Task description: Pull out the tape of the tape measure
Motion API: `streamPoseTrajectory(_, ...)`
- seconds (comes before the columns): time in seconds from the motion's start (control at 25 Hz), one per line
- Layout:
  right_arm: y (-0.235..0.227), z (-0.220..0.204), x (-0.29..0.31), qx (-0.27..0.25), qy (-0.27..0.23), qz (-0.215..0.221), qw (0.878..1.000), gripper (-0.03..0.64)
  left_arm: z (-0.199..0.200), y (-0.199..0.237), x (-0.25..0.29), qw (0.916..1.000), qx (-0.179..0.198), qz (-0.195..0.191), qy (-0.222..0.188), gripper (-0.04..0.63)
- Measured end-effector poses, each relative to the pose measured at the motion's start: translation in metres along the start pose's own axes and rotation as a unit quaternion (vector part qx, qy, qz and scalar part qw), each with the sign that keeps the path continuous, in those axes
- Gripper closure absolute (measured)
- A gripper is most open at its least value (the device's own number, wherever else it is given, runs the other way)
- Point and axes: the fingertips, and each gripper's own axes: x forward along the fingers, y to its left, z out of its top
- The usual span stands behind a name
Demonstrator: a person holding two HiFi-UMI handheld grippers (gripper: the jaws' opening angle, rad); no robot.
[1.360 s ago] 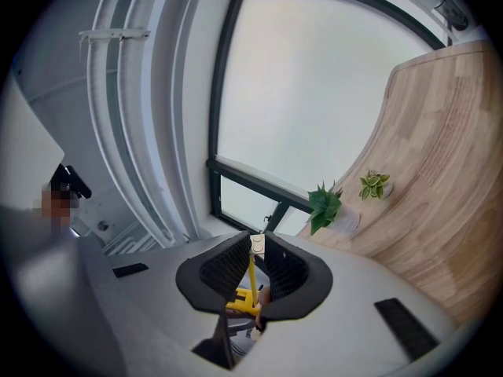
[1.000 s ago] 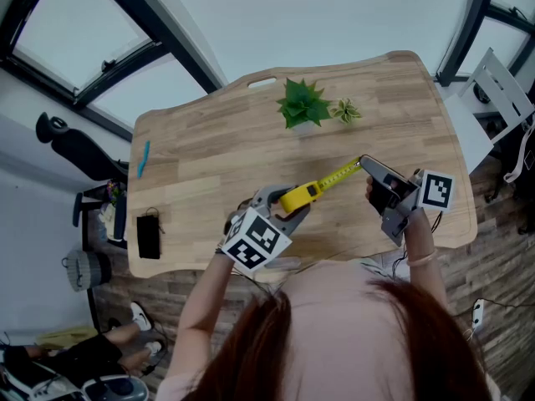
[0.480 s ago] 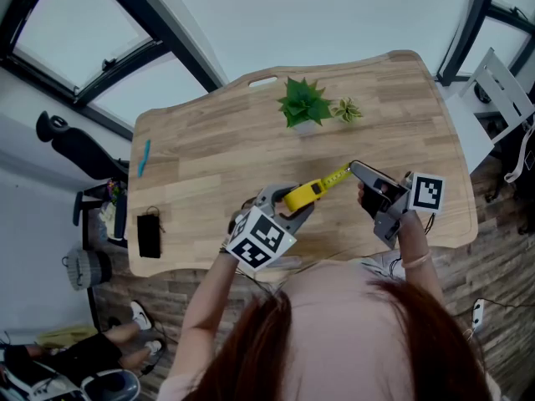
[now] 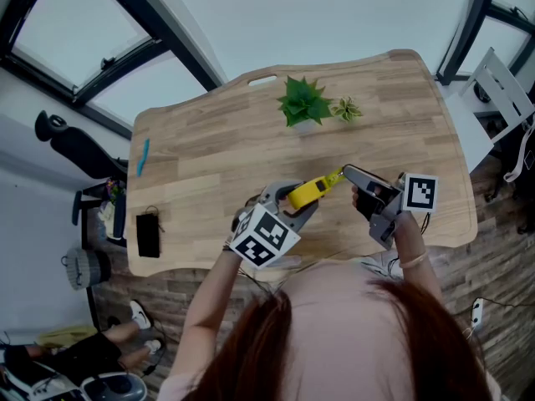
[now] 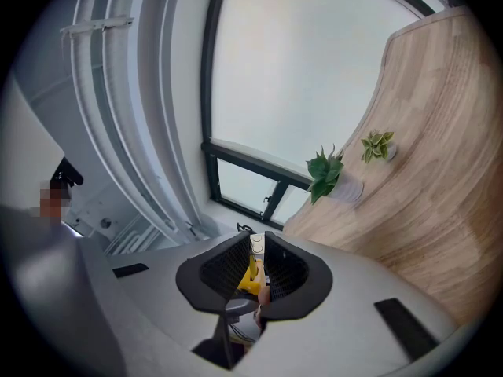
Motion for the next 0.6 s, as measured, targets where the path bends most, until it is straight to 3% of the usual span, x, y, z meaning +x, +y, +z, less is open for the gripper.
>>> streamPoseTrajectory(0.6, -0.004, -0.013, 0.010, 0.000, 0.026, -0.001, 1.000, 0.566, 0.007, 0.000, 0.008, 1.0000, -0.001, -0.001, -0.008, 0.430)
